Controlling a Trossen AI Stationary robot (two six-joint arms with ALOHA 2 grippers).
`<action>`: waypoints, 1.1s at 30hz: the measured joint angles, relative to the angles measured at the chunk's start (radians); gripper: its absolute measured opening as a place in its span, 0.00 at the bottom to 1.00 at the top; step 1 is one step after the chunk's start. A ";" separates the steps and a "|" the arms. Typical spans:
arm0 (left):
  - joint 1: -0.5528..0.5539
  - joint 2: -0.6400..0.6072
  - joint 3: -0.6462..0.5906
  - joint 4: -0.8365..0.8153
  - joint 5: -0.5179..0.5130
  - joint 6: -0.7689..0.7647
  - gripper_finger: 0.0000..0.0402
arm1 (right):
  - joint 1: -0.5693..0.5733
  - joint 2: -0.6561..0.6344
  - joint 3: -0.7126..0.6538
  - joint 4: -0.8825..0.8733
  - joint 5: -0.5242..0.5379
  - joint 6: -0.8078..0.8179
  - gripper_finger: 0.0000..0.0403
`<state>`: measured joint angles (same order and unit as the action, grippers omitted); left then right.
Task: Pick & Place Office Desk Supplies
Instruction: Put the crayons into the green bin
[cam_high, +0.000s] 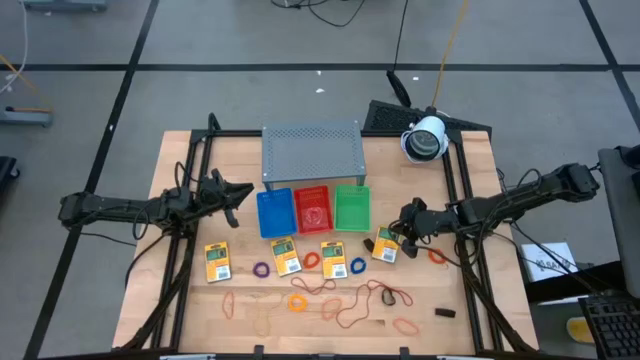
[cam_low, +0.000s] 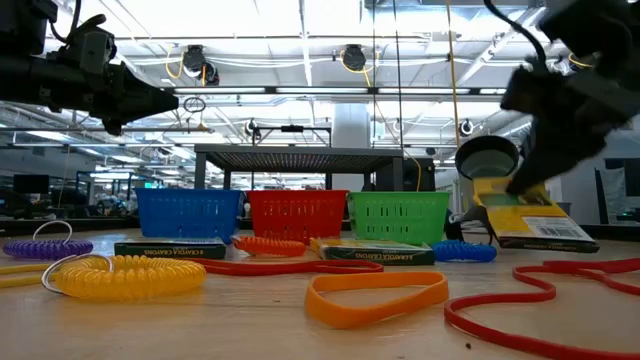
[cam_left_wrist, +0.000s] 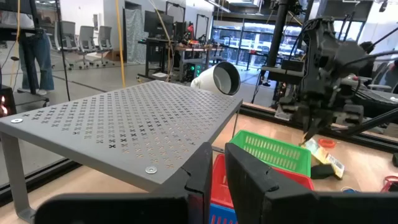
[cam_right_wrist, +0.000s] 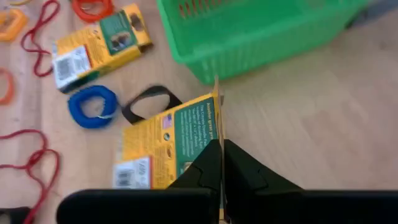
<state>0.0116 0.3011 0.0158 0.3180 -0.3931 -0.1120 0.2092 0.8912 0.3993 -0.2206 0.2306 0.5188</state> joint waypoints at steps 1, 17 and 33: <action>0.000 0.000 0.000 0.000 0.000 0.000 0.13 | 0.000 0.001 0.034 -0.031 0.000 -0.013 0.00; 0.000 0.000 0.000 0.001 0.001 -0.100 0.13 | -0.001 -0.001 0.295 0.084 0.005 -0.392 0.00; 0.000 0.000 0.000 0.125 -0.002 0.075 0.13 | -0.220 0.122 0.295 0.152 0.054 -0.826 0.00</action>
<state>0.0116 0.3012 0.0154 0.4430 -0.3949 -0.0367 -0.0104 1.0130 0.6945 -0.0682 0.2849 -0.3071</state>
